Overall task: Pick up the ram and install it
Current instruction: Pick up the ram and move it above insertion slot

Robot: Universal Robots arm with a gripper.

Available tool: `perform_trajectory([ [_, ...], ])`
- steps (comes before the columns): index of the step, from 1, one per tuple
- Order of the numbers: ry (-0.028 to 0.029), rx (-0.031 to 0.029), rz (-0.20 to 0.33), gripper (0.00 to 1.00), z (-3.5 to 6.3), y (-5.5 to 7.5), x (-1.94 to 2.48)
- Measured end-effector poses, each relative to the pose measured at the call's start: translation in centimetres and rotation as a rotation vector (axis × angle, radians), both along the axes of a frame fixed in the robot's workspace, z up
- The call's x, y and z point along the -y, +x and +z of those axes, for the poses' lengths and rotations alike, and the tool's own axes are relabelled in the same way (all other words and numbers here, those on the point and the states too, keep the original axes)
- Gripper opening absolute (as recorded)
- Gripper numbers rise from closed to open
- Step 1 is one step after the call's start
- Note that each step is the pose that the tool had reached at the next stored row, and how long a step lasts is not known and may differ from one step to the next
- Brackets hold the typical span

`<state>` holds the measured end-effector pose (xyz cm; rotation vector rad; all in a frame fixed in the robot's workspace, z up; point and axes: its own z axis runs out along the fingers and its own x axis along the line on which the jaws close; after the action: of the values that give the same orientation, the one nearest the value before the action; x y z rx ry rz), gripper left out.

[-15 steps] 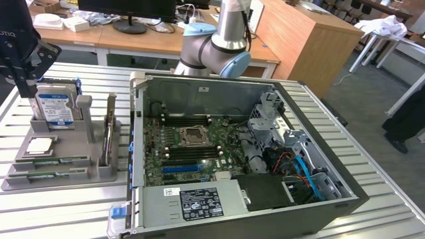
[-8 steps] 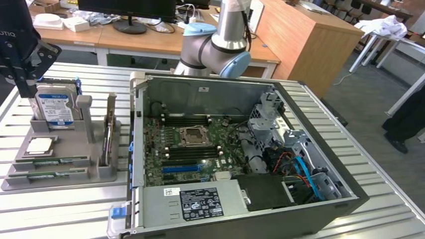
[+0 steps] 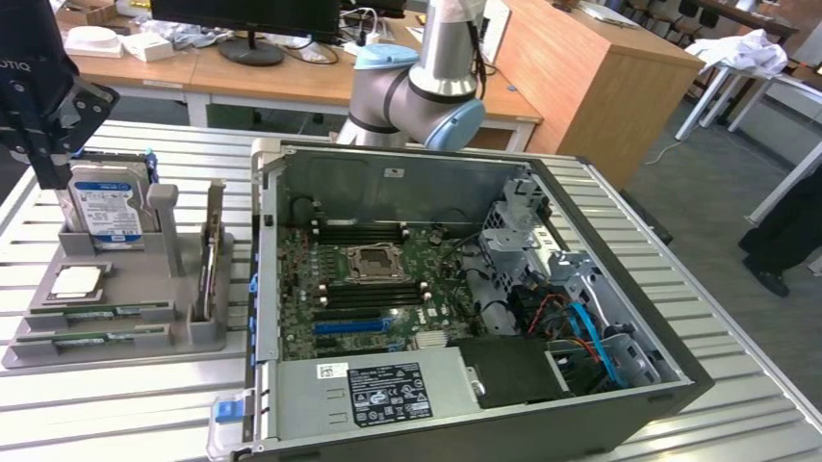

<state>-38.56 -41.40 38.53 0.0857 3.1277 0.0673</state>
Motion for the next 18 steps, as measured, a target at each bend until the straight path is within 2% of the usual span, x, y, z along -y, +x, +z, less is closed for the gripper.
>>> perform_trajectory([
  [7,-0.0005,-0.0001,0.074,0.10,0.01,0.00,0.00],
  [18,-0.0005,-0.0001,0.239,0.10,0.01,0.00,0.00],
])
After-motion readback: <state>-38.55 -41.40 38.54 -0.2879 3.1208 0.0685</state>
